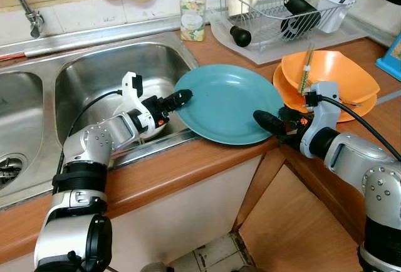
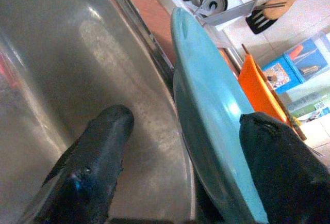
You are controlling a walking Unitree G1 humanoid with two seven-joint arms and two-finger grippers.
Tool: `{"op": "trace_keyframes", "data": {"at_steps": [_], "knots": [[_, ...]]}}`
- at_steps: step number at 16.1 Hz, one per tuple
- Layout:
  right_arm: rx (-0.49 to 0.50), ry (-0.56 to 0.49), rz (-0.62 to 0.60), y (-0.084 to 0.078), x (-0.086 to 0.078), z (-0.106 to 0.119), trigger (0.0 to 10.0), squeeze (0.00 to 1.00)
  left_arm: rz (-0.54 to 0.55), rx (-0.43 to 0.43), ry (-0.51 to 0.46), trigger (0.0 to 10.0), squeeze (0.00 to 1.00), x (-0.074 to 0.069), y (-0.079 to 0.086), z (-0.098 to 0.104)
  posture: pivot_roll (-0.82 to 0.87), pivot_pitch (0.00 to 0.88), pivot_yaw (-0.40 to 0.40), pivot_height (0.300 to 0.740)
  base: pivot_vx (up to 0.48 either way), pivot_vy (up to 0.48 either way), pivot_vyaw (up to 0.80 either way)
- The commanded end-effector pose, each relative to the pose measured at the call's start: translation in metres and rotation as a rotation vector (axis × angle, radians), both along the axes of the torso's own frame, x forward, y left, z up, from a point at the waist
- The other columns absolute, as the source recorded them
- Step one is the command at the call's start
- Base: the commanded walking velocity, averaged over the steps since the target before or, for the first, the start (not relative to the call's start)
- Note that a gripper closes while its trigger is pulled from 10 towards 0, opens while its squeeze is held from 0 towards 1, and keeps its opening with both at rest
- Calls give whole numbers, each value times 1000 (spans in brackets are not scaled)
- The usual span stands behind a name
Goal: Kitchen organization
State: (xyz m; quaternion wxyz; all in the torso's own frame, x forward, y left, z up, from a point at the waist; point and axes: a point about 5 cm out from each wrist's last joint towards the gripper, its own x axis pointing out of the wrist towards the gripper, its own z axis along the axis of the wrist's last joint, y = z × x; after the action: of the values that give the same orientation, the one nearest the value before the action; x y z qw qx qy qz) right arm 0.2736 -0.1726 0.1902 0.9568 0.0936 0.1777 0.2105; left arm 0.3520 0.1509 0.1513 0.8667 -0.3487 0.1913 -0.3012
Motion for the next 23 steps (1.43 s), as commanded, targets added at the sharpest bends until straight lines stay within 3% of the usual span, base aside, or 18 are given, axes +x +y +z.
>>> {"op": "trace_keyframes", "data": {"at_steps": [1,10,11,12,13,23], "knots": [[-2,3,10,1,1,-1,10000,1000,-7,1,-13,0,0,4,-3,4,-132,0,54,740,0,0,0],[-24,-49,87,4,-4,2,10000,1000,-26,-24,-1,0,0,9,-10,2,-139,0,56,740,0,0,0],[-25,-53,96,4,-5,3,10000,522,-25,-25,0,0,0,9,-10,2,-142,0,57,740,0,0,0],[-25,-53,96,4,-5,3,10000,522,-25,-25,0,0,0,9,-10,2,-142,0,57,740,0,0,0],[-29,-59,115,5,-7,3,10000,0,-21,-27,3,0,0,10,-10,1,-142,0,57,740,0,0,0],[-56,-119,204,3,-14,11,10000,0,52,-34,34,0,0,17,-3,-3,-149,0,62,740,0,0,0]]}}
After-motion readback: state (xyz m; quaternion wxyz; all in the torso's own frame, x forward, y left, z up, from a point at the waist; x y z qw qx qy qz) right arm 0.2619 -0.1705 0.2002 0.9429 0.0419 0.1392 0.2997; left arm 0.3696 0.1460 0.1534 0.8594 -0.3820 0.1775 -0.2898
